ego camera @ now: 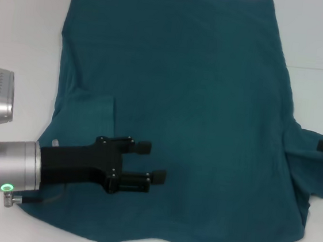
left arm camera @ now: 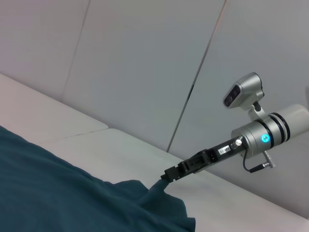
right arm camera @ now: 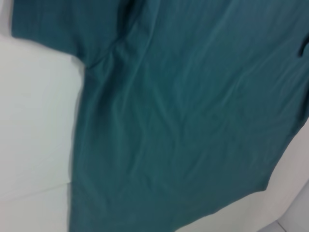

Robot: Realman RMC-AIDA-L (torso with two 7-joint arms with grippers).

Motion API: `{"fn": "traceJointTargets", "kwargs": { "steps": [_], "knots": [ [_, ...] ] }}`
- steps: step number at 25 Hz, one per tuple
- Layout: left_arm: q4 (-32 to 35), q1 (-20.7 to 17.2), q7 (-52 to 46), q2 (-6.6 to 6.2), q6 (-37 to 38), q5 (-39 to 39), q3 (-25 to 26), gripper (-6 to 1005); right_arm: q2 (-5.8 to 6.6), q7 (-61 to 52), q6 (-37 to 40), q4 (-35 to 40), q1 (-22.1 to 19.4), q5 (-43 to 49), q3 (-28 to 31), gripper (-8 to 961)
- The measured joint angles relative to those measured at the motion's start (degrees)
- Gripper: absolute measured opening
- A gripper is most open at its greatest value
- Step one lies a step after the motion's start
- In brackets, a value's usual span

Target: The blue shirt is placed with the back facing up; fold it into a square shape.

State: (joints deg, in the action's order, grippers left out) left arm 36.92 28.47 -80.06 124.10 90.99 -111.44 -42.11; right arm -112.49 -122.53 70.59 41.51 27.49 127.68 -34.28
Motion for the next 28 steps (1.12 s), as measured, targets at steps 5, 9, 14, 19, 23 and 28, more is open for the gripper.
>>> {"fn": "traceJointTargets", "kwargs": {
  "steps": [5,9,14,19,23,28],
  "knots": [
    [0.0,0.1,0.0,0.0,-0.3,0.4,0.0,833,0.11,0.0,-0.6,0.1,0.7,0.0,-0.1,910],
    [-0.1,0.1,-0.1,0.0,-0.9,0.5,0.1,833,-0.08,0.0,-2.2,0.2,1.2,0.2,-0.6,910],
    [-0.1,0.2,-0.3,0.0,-1.1,0.5,0.1,834,-0.25,0.1,-2.8,-0.6,1.7,0.3,-1.2,909],
    [-0.1,0.2,-0.3,0.0,-1.4,0.5,0.1,833,-0.69,0.0,-2.8,-0.9,1.5,0.7,-2.4,909],
    [-0.1,0.3,-0.4,0.0,-1.4,0.5,0.1,834,-0.77,-0.2,-2.8,-1.0,1.2,1.2,-2.2,909],
    [-0.1,0.5,-0.4,0.0,-1.4,0.5,0.1,834,-0.36,-0.3,-2.7,-0.7,1.0,1.2,-2.0,909]
  ]
}}
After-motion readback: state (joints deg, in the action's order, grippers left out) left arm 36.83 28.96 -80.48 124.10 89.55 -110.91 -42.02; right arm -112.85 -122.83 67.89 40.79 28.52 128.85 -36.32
